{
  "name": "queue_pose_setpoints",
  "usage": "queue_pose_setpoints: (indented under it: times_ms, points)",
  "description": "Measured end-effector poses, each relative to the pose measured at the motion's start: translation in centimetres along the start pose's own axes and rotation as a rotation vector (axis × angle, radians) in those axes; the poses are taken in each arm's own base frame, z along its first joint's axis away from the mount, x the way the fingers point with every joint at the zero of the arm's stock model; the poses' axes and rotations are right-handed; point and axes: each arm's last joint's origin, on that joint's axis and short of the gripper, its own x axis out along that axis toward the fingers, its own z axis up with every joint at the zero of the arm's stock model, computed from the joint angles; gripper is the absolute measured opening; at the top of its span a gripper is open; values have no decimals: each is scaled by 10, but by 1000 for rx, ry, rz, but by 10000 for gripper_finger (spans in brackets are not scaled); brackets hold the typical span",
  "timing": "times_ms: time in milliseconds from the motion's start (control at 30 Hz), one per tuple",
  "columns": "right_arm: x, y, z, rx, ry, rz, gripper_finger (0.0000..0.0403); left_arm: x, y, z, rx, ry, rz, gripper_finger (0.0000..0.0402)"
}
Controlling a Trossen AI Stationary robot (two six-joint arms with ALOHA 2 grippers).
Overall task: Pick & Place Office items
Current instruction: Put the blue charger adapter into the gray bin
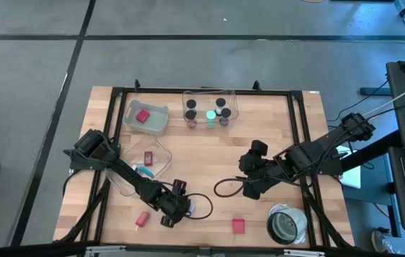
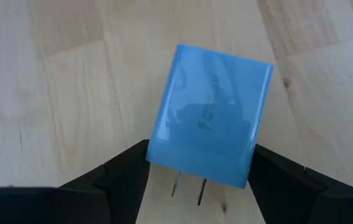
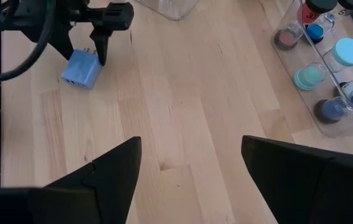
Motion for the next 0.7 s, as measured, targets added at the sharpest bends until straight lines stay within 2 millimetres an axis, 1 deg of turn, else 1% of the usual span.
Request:
queue_pose_setpoints:
  times_ms: [233, 467, 567, 633, 700]
  points:
    - [0, 0, 0, -21, -1, 0, 279, -7, 1, 4, 52, -55, 10, 228]
    - [0, 0, 0, -21, 0, 0, 279, -21, 4, 13, 34, -107, 47, 225]
    - [0, 0, 0, -21, 0, 0, 279, -37, 7, 23, -6, -144, 46, 224]
    - [0, 0, 0, -20, -1, 1, 279, -50, 14, 30, -68, -160, 46, 224]
    - [0, 0, 0, -21, 0, 0, 279, -63, 23, 32, -139, -157, 77, 223]
